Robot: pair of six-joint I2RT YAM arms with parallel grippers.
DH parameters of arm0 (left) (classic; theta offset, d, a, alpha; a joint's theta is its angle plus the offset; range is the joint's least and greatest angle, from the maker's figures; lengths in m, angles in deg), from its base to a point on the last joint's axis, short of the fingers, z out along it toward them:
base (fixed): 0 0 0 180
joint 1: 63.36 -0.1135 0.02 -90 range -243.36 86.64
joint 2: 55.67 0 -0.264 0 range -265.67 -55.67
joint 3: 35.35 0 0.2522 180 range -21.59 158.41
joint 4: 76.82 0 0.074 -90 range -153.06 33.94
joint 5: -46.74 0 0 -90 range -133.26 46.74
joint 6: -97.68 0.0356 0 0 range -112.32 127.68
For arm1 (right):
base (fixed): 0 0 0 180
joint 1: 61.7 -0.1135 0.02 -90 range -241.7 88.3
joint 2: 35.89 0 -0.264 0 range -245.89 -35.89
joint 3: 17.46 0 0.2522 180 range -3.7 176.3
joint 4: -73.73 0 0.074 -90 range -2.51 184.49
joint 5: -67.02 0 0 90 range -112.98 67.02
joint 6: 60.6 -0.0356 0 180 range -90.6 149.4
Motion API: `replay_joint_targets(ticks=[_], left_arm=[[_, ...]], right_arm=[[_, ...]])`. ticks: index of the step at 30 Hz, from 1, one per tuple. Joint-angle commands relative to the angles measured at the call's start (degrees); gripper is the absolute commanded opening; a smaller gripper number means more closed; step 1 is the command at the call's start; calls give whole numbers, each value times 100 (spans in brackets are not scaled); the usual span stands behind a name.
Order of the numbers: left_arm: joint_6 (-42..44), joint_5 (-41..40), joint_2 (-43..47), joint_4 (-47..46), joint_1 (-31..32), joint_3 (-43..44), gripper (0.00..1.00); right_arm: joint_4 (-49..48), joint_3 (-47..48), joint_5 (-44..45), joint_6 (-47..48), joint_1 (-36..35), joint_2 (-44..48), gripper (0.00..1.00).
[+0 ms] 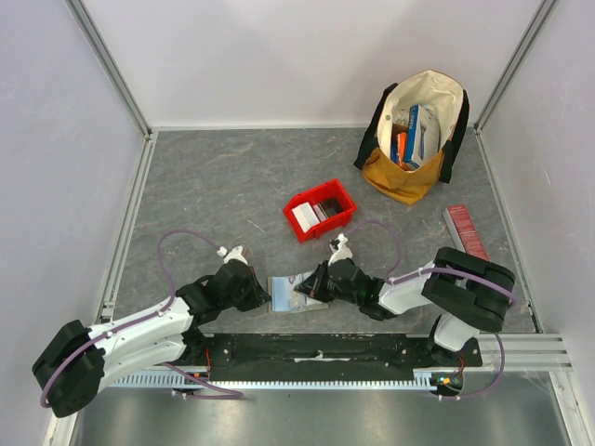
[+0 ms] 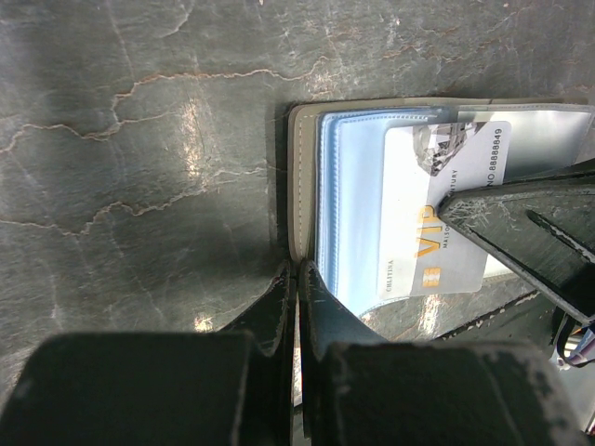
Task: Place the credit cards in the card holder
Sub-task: Insert the credit card into the card holder.
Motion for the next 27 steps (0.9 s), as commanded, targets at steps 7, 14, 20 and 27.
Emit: replay_joint_targets(ticks=[7, 14, 20, 27], left_arm=[[-86, -154, -168, -142, -1, 102, 2], [27, -198, -107, -72, -1, 234, 2], [133, -189, -54, 25, -9, 278, 2], [142, -189, -62, -10, -9, 252, 2]], right_arm=[[1047, 443, 2, 428, -97, -89, 11], [2824, 919, 1005, 947, -97, 632, 45], [2914, 910, 971, 1026, -97, 739, 46], [2493, 1015, 426, 1070, -97, 388, 41]])
